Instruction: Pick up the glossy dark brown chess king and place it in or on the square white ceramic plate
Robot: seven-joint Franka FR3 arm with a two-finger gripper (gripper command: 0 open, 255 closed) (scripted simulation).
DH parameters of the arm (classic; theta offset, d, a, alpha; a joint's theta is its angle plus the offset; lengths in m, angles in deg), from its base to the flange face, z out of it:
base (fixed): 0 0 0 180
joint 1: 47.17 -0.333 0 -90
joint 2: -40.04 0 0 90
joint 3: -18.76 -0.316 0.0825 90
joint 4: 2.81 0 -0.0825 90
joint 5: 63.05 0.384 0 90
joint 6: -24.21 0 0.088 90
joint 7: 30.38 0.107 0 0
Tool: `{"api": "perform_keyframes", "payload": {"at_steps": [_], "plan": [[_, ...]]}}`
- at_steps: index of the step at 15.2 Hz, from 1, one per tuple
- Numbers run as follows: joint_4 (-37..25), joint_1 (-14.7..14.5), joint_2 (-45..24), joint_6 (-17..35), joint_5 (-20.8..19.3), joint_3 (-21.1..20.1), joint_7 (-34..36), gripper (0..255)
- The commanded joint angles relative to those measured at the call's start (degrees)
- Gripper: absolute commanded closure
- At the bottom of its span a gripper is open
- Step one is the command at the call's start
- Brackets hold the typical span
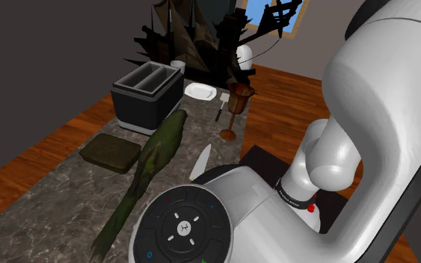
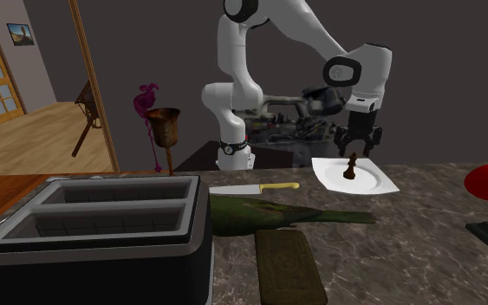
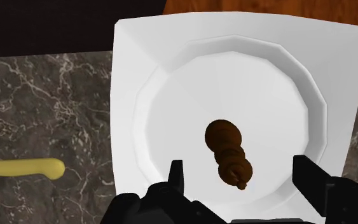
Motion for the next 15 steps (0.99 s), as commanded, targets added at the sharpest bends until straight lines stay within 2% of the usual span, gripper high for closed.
{"api": "perform_keyframes", "payload": {"at_steps": [1,3,5,7,15], "plan": [[0.0,0.0,0.0,0.0,0.0,0.0,0.0,0],[0.0,0.0,0.0,0.0,0.0,0.0,0.0,0],[-1.8,-0.5,4.1,-4.1,4.3,1.0,-3.2,0],[-3.6,-1.2,7.1,-7.8,6.9,2.4,-5.2,0],[-3.6,-1.3,7.1,-7.8,6.9,2.4,-5.2,0]]}}
